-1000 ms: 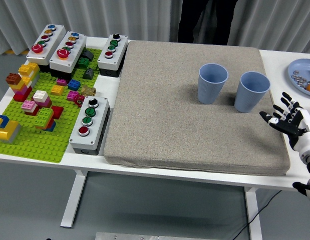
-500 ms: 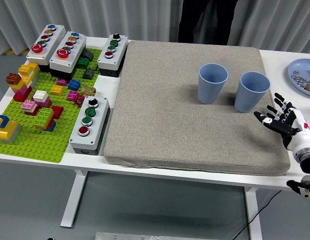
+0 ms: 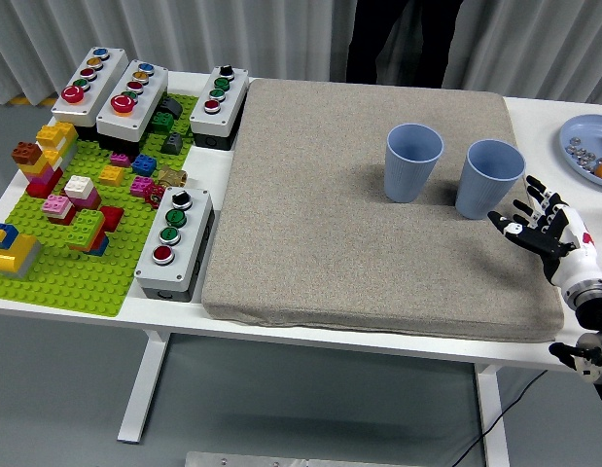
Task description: Pick cup pour cup place
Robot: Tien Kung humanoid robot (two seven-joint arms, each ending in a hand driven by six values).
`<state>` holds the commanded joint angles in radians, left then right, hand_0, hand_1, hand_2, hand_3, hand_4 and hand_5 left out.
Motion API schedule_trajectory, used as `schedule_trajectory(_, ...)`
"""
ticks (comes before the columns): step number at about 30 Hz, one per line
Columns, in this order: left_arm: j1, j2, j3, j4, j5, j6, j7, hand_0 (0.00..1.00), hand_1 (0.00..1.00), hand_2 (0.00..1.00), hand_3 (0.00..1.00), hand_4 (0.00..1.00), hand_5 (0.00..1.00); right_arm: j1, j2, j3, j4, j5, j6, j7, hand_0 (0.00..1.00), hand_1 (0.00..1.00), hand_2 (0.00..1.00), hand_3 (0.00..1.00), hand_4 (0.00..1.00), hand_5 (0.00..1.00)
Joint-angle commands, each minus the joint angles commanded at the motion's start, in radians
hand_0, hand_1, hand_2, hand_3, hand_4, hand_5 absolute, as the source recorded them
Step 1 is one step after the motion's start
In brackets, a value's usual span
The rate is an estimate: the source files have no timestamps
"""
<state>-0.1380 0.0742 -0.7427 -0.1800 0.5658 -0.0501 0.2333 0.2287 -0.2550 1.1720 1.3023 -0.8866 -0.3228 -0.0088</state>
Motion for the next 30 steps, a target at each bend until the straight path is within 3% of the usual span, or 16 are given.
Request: schedule_trajectory(30,-0.009,0.000,0.018,0.000,-0.015,-0.001,-0.003,0.763,0.785,0.851,0.728,0.506,0.973,0.075,0.022,-0.022,-0.066,0.004,0.005,0.000,0.894,0.876,0.977,0.885,0.847,0.273)
